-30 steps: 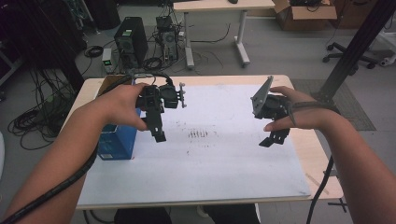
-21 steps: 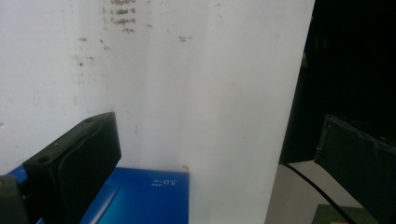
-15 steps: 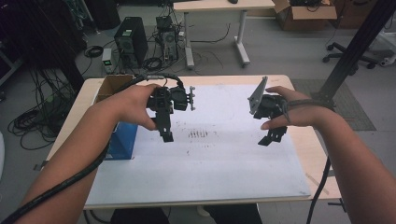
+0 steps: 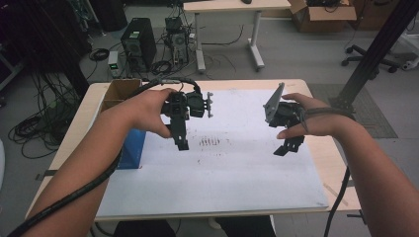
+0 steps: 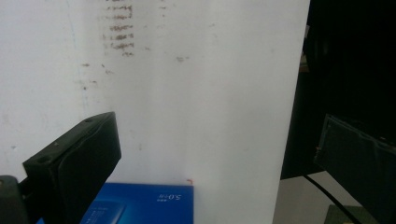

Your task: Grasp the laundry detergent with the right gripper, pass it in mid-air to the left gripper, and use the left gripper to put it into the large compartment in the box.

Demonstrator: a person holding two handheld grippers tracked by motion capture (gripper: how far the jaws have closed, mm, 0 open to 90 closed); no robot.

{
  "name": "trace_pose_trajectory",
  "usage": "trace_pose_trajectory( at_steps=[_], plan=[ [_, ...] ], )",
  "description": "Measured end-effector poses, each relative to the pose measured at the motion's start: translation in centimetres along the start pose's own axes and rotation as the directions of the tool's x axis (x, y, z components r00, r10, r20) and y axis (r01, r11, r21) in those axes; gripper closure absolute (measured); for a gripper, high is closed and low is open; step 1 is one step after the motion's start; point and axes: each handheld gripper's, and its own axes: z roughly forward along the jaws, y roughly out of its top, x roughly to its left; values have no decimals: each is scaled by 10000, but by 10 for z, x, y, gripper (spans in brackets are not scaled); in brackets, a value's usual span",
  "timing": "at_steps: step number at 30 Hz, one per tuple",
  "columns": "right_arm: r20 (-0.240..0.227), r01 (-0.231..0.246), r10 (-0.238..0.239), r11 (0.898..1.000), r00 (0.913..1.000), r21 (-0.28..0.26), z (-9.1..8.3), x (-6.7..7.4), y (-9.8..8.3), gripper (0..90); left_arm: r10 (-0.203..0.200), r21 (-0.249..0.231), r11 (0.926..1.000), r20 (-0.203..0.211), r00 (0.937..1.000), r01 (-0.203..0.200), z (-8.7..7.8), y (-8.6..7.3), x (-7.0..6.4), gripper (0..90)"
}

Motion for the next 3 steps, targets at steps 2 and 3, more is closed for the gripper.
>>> trace_pose_trajectory(
  at_steps=[2,3],
  plan=[
    [-8,55,-55,10000,10000,-83,1,1,0,31,125,22,9999,84,9999,-125,2,3,1,2],
    [-19,116,-116,9999,9999,-77,1,1,0,31,170,-49,9998,180,9997,-169,3,5,3,2]
  ],
)
